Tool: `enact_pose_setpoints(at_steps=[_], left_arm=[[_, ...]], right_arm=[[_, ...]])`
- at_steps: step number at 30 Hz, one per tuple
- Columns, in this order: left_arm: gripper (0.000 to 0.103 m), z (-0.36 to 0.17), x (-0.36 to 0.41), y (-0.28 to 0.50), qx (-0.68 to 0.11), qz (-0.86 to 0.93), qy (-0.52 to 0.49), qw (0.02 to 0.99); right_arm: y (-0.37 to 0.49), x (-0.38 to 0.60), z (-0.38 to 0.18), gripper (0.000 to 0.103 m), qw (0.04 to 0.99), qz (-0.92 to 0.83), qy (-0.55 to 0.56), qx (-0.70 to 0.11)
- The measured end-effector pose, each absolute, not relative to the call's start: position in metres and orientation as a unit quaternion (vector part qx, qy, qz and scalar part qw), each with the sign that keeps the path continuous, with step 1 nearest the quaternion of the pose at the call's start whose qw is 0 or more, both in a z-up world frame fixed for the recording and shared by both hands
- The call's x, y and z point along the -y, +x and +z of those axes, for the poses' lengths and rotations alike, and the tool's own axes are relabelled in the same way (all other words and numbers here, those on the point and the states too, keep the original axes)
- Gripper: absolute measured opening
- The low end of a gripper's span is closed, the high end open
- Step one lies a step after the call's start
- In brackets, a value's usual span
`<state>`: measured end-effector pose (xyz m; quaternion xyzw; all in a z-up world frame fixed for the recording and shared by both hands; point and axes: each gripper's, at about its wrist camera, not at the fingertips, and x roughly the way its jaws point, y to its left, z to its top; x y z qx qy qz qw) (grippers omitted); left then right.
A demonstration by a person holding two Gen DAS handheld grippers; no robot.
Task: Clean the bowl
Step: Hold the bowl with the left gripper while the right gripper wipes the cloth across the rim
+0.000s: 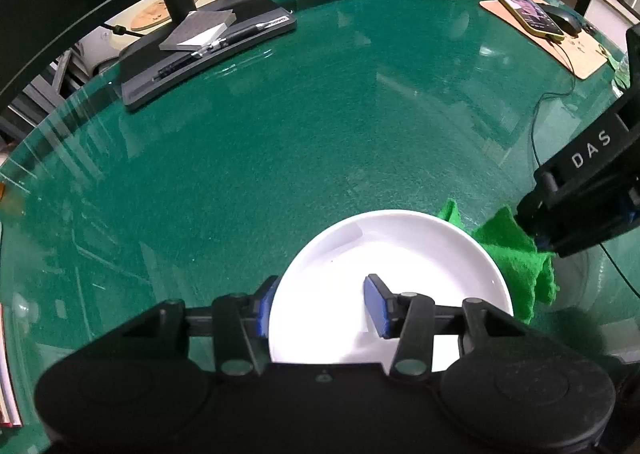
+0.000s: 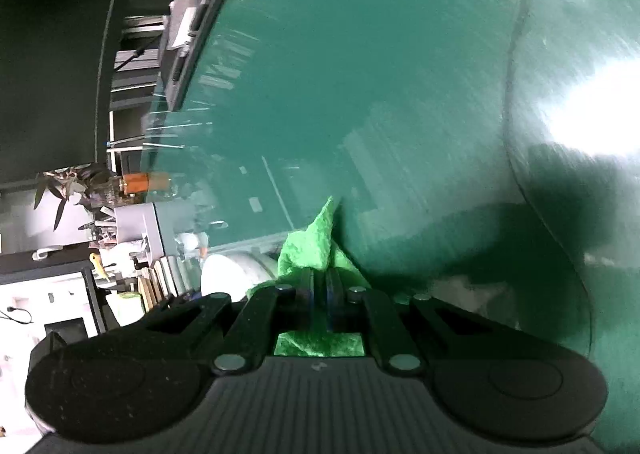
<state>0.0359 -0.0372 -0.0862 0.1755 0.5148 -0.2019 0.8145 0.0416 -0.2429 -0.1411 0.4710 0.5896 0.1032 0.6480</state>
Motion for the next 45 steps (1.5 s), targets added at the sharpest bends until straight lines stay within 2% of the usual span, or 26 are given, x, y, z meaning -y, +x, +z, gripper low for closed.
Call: enact_pose_setpoints(at_steps=[10,19,32,36,45], left_arm=[[0.046,-0.086,0.039,0.033,-0.514,-0.195,0.181,0.815],[0.050,-0.086,0.049,0.037,-0.492,-0.237,0.234,0.804],[0.052,-0.089,0.027,0.025,-0.520,-0.204,0.175,0.810],[0.049,-0.089,0.021,0.030,-0.533,-0.197,0.139,0.811],[0.049,-0.091,0.020,0.032,-0.522,-0.198,0.133,0.819]], right_arm=[[0.087,0.210,-0.137,0.007,0.667,0.142,0.454,-0.573],[0.079,0.218,-0.131,0.007,0.676,0.137,0.457,-0.562],[0.032,0.241,-0.149,0.007,0.643,0.101,0.509,-0.563],[0.035,0.239,-0.149,0.007,0.644,0.105,0.503,-0.566],[0.071,0.224,-0.143,0.007,0.660,0.113,0.474,-0.571]])
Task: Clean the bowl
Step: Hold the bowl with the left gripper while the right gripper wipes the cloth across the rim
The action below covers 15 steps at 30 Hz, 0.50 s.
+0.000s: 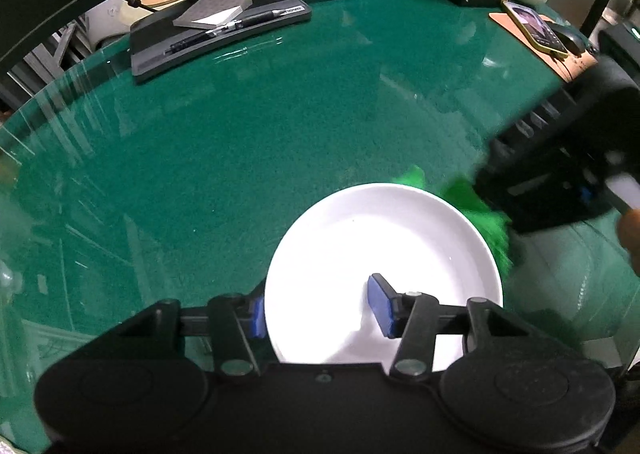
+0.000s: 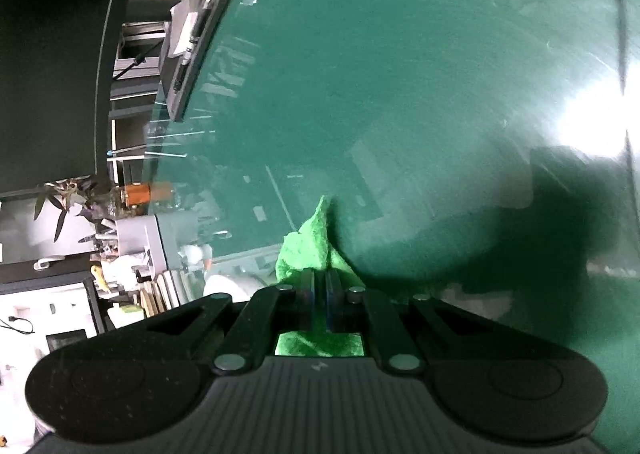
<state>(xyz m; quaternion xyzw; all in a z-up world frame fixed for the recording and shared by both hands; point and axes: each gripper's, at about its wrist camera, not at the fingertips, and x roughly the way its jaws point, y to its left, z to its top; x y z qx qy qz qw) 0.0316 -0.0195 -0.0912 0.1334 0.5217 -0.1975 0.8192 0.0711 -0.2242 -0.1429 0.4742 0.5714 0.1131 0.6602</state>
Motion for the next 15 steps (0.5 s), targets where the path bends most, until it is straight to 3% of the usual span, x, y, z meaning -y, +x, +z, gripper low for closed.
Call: enact_pose_setpoints(at_steps=[6,15], left_arm=[[0.049,-0.091,0.024,0.034,-0.527,-0.191,0.136,0.817],[0.050,-0.093,0.018,0.033,-0.526,-0.199,0.122,0.818]], right_arm=[[0.092,0.200,-0.133,0.007,0.681,0.152,0.449,-0.559],[0.055,0.232,-0.137,0.007,0.653,0.123,0.482,-0.572]])
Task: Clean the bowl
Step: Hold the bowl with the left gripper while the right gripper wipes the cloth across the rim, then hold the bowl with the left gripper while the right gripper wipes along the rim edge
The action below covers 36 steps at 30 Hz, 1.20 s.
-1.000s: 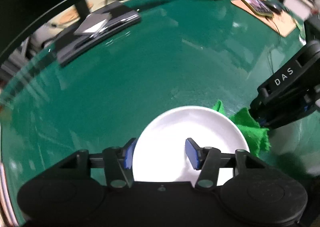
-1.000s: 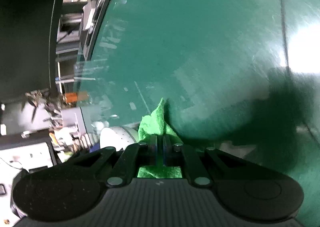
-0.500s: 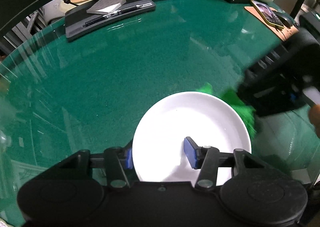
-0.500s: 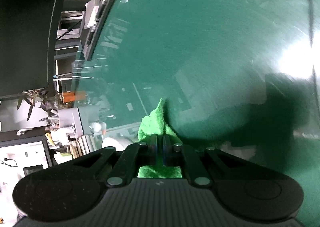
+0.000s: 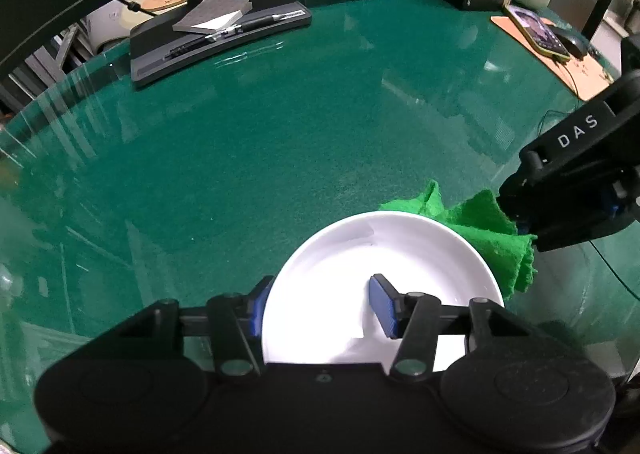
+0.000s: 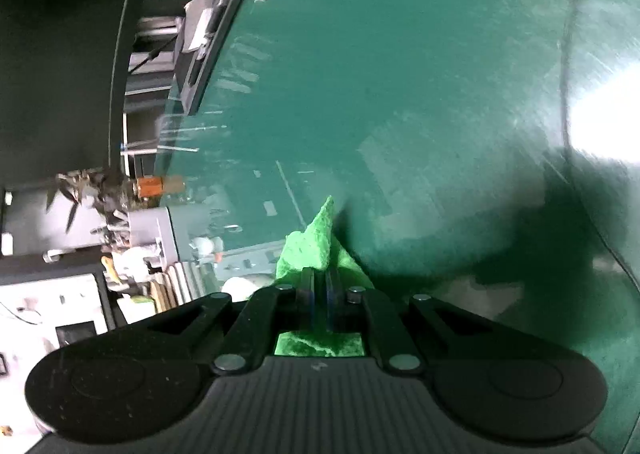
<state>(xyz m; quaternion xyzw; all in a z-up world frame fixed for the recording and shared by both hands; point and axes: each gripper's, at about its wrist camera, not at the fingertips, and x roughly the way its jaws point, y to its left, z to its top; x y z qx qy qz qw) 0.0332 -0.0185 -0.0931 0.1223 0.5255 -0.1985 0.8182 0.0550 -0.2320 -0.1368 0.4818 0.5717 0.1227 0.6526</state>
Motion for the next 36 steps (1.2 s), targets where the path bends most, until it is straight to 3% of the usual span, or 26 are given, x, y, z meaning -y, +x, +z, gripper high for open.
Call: enact_pose_setpoints(at_steps=[8,17,27,36], left_arm=[[0.051,-0.092,0.024,0.030,-0.522,-0.195,0.139,0.819],[0.051,-0.093,0.021,0.031,-0.519,-0.198,0.132,0.821],[0.051,-0.091,0.027,0.030,-0.520,-0.198,0.150,0.818],[0.051,-0.091,0.027,0.031,-0.516,-0.206,0.153,0.817]], right_arm=[[0.099,0.184,-0.137,0.007,0.665,0.168,0.453,-0.570],[0.065,0.230,-0.131,0.007,0.662,0.138,0.461,-0.575],[0.094,0.194,-0.138,0.007,0.666,0.166,0.451,-0.571],[0.069,0.229,-0.143,0.007,0.654,0.148,0.466,-0.578]])
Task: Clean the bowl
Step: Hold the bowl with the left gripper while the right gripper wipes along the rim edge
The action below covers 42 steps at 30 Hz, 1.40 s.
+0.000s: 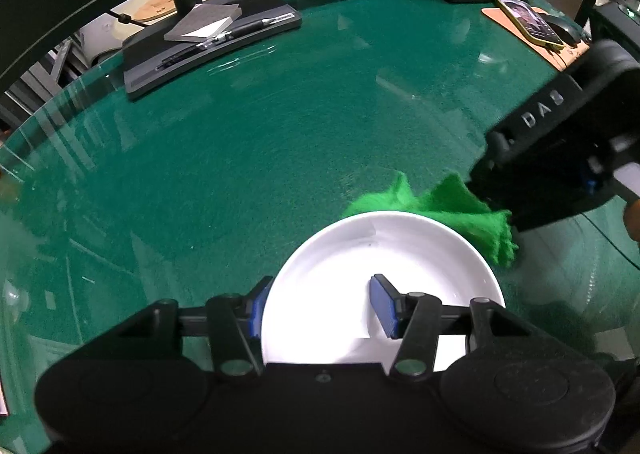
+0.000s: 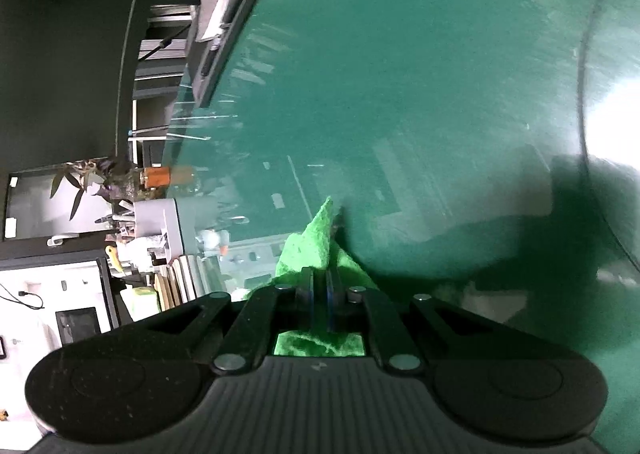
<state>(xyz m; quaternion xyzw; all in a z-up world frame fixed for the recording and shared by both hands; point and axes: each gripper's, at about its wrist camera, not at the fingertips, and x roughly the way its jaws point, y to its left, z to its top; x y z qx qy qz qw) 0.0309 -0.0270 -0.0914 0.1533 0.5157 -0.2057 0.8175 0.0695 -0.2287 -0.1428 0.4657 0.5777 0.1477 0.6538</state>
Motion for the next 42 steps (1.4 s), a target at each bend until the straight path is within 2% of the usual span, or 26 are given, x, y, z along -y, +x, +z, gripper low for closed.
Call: enact_pose_setpoints(at_steps=[12,14,16,17,18,19,23,25,30,39,42], left_arm=[[0.053,-0.090,0.032,0.031,-0.512,-0.209,0.169,0.816],[0.057,-0.090,0.031,0.032,-0.511,-0.213,0.171,0.815],[0.068,-0.092,0.027,0.036,-0.511,-0.215,0.170,0.815],[0.067,-0.093,0.025,0.039,-0.511,-0.216,0.168,0.815],[0.059,-0.092,0.023,0.040,-0.514,-0.218,0.161,0.814],[0.045,-0.092,0.021,0.042,-0.518,-0.218,0.154,0.813],[0.040,-0.085,0.013,0.033,-0.524,-0.195,0.152,0.815],[0.032,-0.086,0.011,0.024,-0.530,-0.191,0.151,0.813],[0.029,-0.087,0.006,0.017,-0.522,-0.184,0.135,0.822],[0.032,-0.085,0.012,0.018,-0.512,-0.185,0.157,0.824],[0.035,-0.085,0.012,0.020,-0.508,-0.191,0.152,0.826]], right_arm=[[0.090,0.200,-0.135,0.007,0.677,0.175,0.435,-0.568],[0.079,0.212,-0.136,0.007,0.678,0.160,0.436,-0.570],[0.068,0.221,-0.139,0.007,0.672,0.146,0.441,-0.577],[0.062,0.224,-0.141,0.007,0.666,0.140,0.446,-0.581],[0.056,0.228,-0.143,0.007,0.660,0.136,0.451,-0.585],[0.047,0.232,-0.145,0.007,0.654,0.138,0.458,-0.586],[0.036,0.240,-0.148,0.007,0.647,0.128,0.501,-0.561],[0.034,0.244,-0.150,0.007,0.642,0.123,0.520,-0.550],[0.039,0.240,-0.151,0.007,0.637,0.128,0.519,-0.555],[0.088,0.198,-0.141,0.007,0.651,0.177,0.482,-0.559],[0.086,0.197,-0.139,0.007,0.660,0.180,0.469,-0.559]])
